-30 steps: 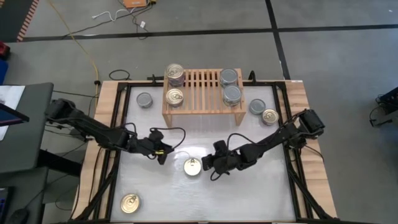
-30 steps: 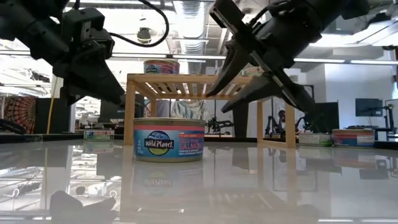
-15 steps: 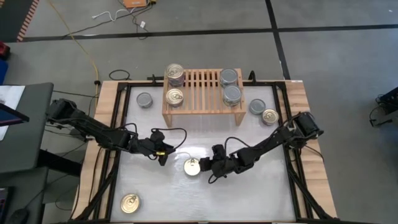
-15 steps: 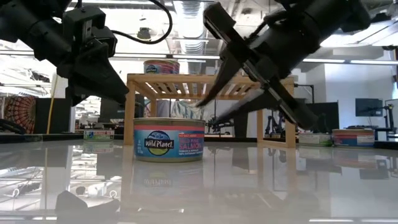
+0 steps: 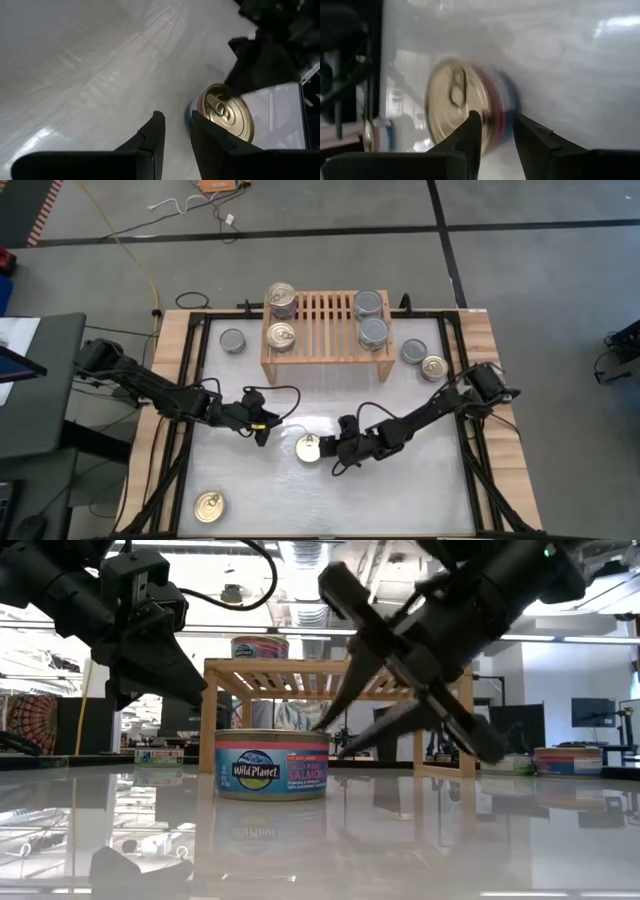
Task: Stack canned seafood by type on shelf
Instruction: Stack the blue-pink tuna can on top of the other blue tuna-pink can on the shelf
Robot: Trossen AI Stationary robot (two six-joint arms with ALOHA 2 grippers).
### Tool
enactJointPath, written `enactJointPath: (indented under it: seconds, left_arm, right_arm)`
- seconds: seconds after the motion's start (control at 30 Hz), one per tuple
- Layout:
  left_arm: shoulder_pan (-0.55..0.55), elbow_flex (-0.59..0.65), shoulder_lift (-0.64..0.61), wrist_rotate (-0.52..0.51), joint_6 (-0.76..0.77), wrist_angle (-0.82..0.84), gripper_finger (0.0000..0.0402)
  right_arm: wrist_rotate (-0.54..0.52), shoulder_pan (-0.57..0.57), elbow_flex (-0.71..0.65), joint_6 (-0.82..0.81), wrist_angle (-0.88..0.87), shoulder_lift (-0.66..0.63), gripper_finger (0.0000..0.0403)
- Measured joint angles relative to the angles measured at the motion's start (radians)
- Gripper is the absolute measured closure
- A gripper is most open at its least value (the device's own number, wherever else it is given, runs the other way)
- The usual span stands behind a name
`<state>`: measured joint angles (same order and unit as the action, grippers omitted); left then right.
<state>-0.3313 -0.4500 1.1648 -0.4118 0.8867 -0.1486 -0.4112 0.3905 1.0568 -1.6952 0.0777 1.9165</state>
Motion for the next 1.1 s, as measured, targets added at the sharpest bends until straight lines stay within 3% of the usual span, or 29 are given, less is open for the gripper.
enactJointPath:
  seconds: [0.13,0.4,0.73,1.1]
  left_arm:
    - [0.0,-0.001,0.0,-0.003,0.005,-0.001,0.032]
    - [0.0,-0.001,0.0,-0.003,0.042,0.001,0.032]
    - [0.0,-0.001,0.0,0.01,0.056,0.001,0.032]
    - [0.0,-0.001,0.0,0.07,0.188,0.024,0.032]
  right_arm:
    - [0.049,-0.01,0.023,0.042,0.018,0.018,0.0286]
    - [0.052,-0.014,0.025,0.055,0.013,0.018,0.0315]
    - [0.052,-0.014,0.025,0.073,0.009,0.018,0.0321]
    - [0.05,-0.014,0.026,0.082,-0.014,0.016,0.0321]
